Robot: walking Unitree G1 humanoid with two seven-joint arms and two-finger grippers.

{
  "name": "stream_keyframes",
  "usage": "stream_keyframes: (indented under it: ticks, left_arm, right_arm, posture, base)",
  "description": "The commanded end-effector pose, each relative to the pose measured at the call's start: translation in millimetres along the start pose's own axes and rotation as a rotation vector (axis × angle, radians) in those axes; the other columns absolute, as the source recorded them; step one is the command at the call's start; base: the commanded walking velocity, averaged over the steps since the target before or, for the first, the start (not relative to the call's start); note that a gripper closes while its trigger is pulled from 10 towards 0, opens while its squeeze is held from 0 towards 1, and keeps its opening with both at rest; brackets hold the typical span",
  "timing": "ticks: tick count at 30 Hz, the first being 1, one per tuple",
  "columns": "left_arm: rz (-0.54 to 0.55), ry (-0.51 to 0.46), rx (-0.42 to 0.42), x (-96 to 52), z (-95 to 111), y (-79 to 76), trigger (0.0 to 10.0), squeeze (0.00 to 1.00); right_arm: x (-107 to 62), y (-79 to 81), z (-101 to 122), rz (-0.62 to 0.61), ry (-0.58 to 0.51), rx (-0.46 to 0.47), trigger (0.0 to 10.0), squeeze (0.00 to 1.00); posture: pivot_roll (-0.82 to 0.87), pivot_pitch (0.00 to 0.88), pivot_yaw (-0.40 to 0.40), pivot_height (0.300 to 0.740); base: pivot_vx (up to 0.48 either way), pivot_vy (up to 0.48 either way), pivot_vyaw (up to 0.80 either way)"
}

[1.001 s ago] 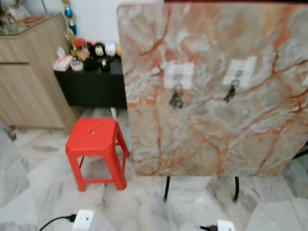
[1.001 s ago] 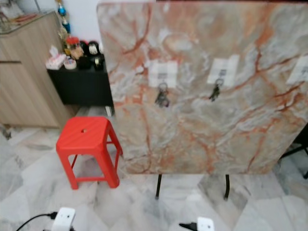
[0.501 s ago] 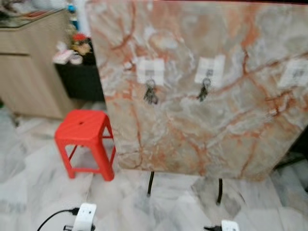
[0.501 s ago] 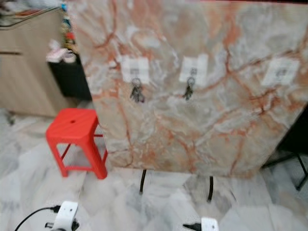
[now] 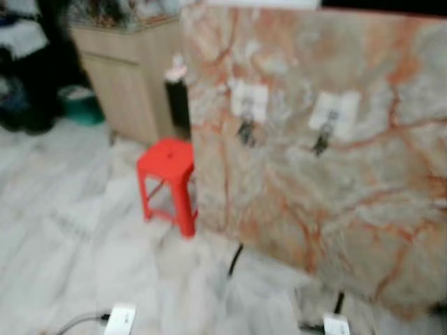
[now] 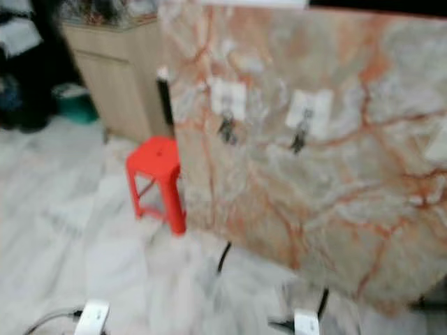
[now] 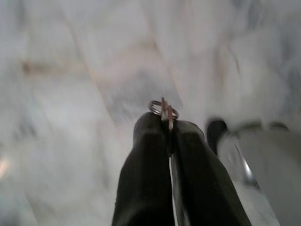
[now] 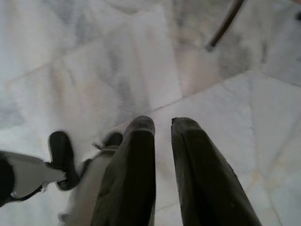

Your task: Hang keys on a hook

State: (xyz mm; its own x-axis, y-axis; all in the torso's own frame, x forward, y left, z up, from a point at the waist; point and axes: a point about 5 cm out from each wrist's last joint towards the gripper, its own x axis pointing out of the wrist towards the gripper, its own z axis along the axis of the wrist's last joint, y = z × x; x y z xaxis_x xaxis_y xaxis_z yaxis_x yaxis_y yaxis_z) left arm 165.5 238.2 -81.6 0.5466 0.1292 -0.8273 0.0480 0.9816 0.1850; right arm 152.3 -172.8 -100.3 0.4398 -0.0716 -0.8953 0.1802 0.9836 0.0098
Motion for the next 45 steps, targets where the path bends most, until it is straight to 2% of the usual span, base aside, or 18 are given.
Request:
stream_keyframes:
  ticks: [1,22,45]
  left_arm:
    - [0.001,-0.033,0.018,1.6,11,0.5,10.0,0.00]
    - [-0.014,-0.069,0.020,3.6,22,-7.0,10.0,0.00]
    - [-0.017,-0.084,0.020,3.9,25,-8.4,10.0,0.00]
  right_arm:
    - [-0.1,-3.0,-1,-0.009,0.008,0.015,10.0,0.00]
    - [0.1,-4.4,1,-0.006,0.006,-0.016,10.0,0.00]
    - [0.1,-5.2,1,-0.009,0.012,-0.025,10.0,0.00]
  posture:
    - [0.02,0.000,-0.029,0.740]
    - [0.02,0.000,-0.036,0.740]
    - [0.03,0.000,-0.043,0.740]
  base:
    - [0.000,-0.439,0.00]
    - [0.000,-0.443,0.00]
    - [0.000,-0.446,0.00]
